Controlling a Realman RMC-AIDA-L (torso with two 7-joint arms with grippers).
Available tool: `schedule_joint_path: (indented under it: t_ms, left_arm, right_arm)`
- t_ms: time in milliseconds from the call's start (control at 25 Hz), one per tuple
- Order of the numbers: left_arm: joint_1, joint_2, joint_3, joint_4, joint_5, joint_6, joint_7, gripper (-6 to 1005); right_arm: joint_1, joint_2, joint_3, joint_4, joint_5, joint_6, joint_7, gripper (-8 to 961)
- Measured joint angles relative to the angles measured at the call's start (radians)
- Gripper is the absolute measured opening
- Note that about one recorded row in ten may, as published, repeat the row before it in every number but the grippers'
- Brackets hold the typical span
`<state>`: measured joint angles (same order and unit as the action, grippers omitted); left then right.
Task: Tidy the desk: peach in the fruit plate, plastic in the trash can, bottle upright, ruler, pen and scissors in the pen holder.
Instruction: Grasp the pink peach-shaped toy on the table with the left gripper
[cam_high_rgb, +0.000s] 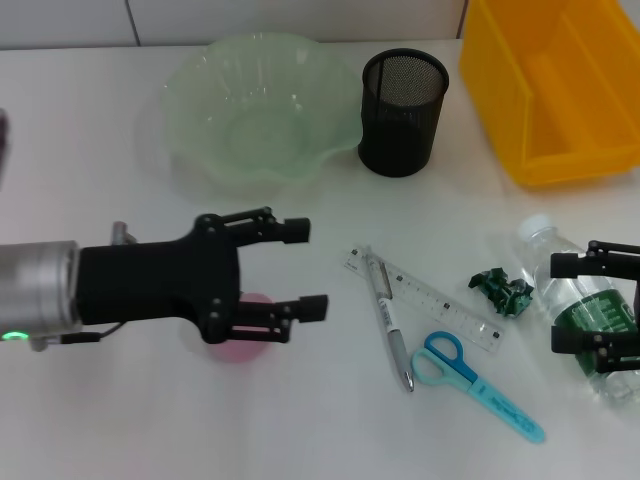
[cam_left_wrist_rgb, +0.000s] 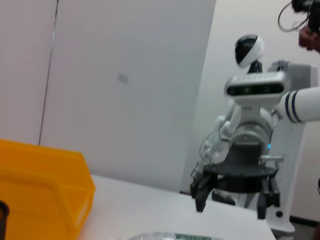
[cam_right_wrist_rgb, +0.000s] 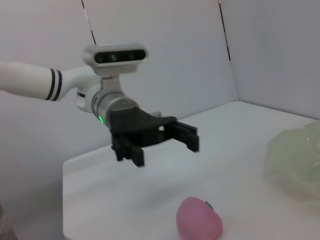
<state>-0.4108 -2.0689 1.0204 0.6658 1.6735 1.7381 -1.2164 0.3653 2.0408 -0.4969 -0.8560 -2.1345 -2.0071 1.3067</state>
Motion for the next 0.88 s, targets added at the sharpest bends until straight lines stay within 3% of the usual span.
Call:
schedule_joint_path:
  t_ms: [160, 320, 600, 880]
  left_arm:
    - [0.071, -0.002, -0.016, 0.086, -0.007, -0.013, 0.007, 849]
    - [0.102, 0.002, -0.012, 0.095, 0.032, -0.091, 0.009, 836]
    - [0.097, -0.003, -0.008, 0.079, 0.156, -0.163, 0.017, 814]
    - [0.089, -0.003, 0.057, 0.050, 0.172, -0.283, 0.045, 792]
  right_arm:
    - [-0.001, 0.002, 0.002, 0.000, 0.001, 0.001, -0.001, 838]
    - [-0.004, 0.005, 0.002, 0.000, 0.001, 0.005, -0.001, 838]
    - [-0.003, 0.009, 0.001, 0.000, 0.001, 0.010, -0.001, 839]
    - [0.000, 0.011, 0.001, 0.000, 0.001, 0.013, -0.001, 839]
